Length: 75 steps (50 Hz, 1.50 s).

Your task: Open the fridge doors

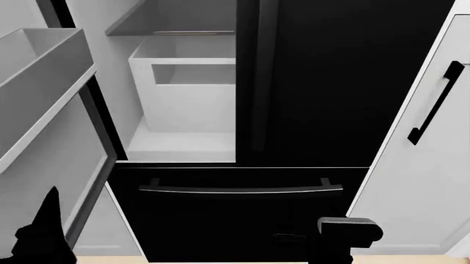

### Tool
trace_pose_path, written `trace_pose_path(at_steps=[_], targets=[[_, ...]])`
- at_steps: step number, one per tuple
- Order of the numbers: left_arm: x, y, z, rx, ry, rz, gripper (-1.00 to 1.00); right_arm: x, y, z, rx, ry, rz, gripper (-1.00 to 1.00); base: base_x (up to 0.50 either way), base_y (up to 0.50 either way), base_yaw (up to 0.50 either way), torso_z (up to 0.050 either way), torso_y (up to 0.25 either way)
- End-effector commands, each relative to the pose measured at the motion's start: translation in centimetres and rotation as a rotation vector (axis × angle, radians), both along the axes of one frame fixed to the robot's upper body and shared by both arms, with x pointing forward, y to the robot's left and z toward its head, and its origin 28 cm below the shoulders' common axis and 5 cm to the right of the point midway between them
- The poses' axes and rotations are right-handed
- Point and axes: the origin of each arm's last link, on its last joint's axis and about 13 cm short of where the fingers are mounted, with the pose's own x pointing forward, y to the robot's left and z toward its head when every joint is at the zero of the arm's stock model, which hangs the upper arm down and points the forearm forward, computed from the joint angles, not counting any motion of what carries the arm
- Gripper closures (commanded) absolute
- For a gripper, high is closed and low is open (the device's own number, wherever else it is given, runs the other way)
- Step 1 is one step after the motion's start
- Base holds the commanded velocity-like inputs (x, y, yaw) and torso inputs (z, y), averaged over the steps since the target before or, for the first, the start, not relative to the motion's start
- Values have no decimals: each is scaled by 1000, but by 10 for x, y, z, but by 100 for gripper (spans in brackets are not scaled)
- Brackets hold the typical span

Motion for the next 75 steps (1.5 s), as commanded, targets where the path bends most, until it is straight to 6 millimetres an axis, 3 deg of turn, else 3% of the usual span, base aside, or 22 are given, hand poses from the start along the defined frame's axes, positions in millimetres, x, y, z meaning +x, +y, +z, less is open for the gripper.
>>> trace_pose_path(at_steps=[1,9,24,25,26,27,28,29,31,32,49,62,75], targets=[[8,-12,-20,-15,-6,-70,-100,0,0,0,-2,-1,1,-100,0,0,0,0,0],[21,-17,-35,-22,10,-99,-100,0,0,0,-2,-1,-1,-100,0,0,0,0,0],[47,-21,-38,13,29,-101,-100,0,-1,1,0,-3,-1,-100,0,0,0,0,0],[43,-14,-48,62,166,-186,-100,0,-1,1,0,-3,-1,-100,0,0,0,0,0],[37,-40,-70,-165,255,-329,-100,0,-1,0,1,-3,-3,-100,0,0,0,0,0],[26,-43,-86,-192,351,-433,-100,1,-1,0,0,-2,-3,-100,0,0,0,0,0],[34,-39,-85,-220,234,-441,-100,1,-1,0,0,-3,-3,-100,0,0,0,0,0],[45,-35,-83,-175,131,-333,-100,0,-1,0,0,-3,-4,-100,0,0,0,0,0],[57,-21,-89,-12,52,-141,-100,0,-1,1,1,-3,-5,-100,0,0,0,0,0],[61,-22,-92,-15,46,-132,-100,0,-1,1,-1,-3,-3,-100,0,0,0,0,0],[86,-24,-113,32,-17,-99,-100,0,-1,4,-4,-20,-11,-100,0,0,0,0,0],[96,-28,-121,34,-30,-125,-100,1,-2,3,0,-22,-14,-100,0,0,0,0,0],[107,-33,-143,15,-48,-119,-100,0,-2,5,0,-30,-15,-100,0,0,0,0,0]])
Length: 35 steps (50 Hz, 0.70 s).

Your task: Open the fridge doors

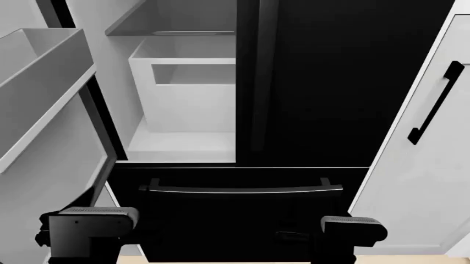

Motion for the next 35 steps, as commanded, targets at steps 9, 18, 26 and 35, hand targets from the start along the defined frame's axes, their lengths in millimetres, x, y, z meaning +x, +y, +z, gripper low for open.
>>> trace_pose_path(at_steps=[9,18,26,35], targets=[[21,-9,-35,-20,-42,2,-100,-2,0,8,1,-40,-18,-100,0,0,0,0,0],[19,-11,-60,-36,-34,26,-100,-1,0,4,-4,-25,-28,-100,0,0,0,0,0],[20,-2,-71,-43,-43,74,-100,0,1,9,-7,-48,-36,-100,0,0,0,0,0],[23,-7,-84,-4,-28,69,-100,4,6,14,2,-45,-18,-100,0,0,0,0,0]])
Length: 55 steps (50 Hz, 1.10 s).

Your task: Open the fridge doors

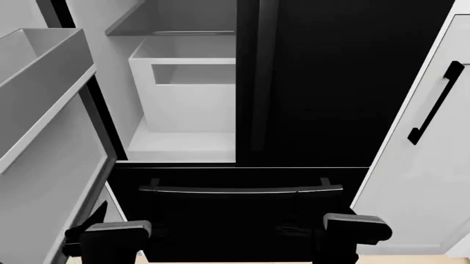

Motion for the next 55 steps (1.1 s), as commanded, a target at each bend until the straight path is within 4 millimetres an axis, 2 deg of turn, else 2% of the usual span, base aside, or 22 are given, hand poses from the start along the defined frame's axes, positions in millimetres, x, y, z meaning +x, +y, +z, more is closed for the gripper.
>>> trace_pose_path(at_steps=[1,8,20,35,41,45,48,55], targets=[[2,-2,-14,25,7,7,-100,3,5,8,1,4,16,-100,0,0,0,0,0],[6,-5,-11,37,6,5,-100,6,9,26,23,13,29,-100,0,0,0,0,0],[6,-5,-9,43,4,12,-100,16,21,85,-6,-67,75,-100,0,0,0,0,0],[5,-3,-5,65,-1,34,-100,9,34,150,25,-105,200,-100,0,0,0,0,0],[4,-2,-6,57,2,32,-100,11,41,162,-122,-121,245,-100,0,0,0,0,0],[3,-2,-6,57,2,34,-100,15,44,168,-117,-120,243,-100,0,0,0,0,0],[3,-1,-6,50,-1,33,-100,18,44,175,1,-104,232,-100,0,0,0,0,0],[3,-1,-8,40,2,31,-100,19,53,181,-5,-95,250,-100,0,0,0,0,0]])
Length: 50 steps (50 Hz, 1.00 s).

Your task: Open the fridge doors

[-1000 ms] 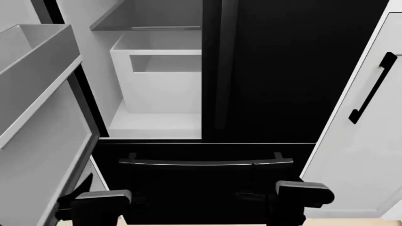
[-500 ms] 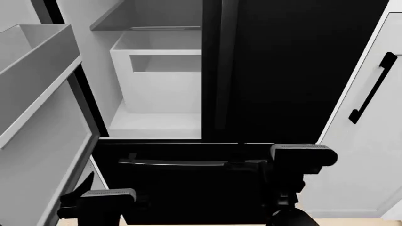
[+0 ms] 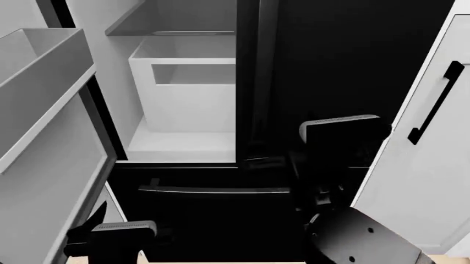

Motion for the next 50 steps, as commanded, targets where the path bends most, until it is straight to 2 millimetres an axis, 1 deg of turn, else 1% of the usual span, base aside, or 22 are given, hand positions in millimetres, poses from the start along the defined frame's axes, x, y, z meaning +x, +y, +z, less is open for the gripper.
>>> trace_pose_path(at_steps=[1,3,4,6,8,10,12,16,17,23,28,32,35,40,50], targets=[[-1,0,-2,-22,0,-6,-100,3,11,17,14,8,33,-100,0,0,0,0,0],[-1,0,-2,-21,1,-6,-100,6,14,16,11,13,30,-100,0,0,0,0,0],[-1,0,-2,-20,1,-5,-100,9,15,15,-30,27,21,-100,0,0,0,0,0],[-1,0,-2,-22,0,-3,-100,13,17,17,1,26,29,-100,0,0,0,0,0],[-1,1,-2,-21,0,-4,-100,16,17,18,-5,25,18,-100,0,0,0,0,0],[-2,1,-2,-22,1,-4,-100,17,19,23,4,20,25,-100,0,0,0,0,0],[-7,6,-4,-24,1,-2,-100,18,21,27,14,17,31,-100,0,0,0,0,0],[-2,1,-3,-27,1,-6,-100,24,24,32,13,18,28,-100,0,0,0,0,0],[-5,4,-3,-28,1,-6,-100,25,25,32,11,18,28,-100,0,0,0,0,0],[1,-2,-3,-32,2,-7,-100,44,25,29,18,35,-19,-100,0,0,0,0,0],[1,-2,-4,-35,4,-10,-100,57,28,27,4,55,-4,-100,0,0,0,0,0],[2,-2,-4,-36,3,-7,-100,65,29,32,-5,54,-13,-100,0,0,0,0,0],[2,-3,-4,-37,4,-9,-100,76,31,34,-18,63,-14,-100,0,0,0,0,0],[2,-3,-4,-37,4,-7,-100,85,34,34,-20,86,0,-100,0,0,0,0,0],[1,-2,-4,-40,4,-6,-100,104,37,46,-34,82,0,-100,0,0,0,0,0]])
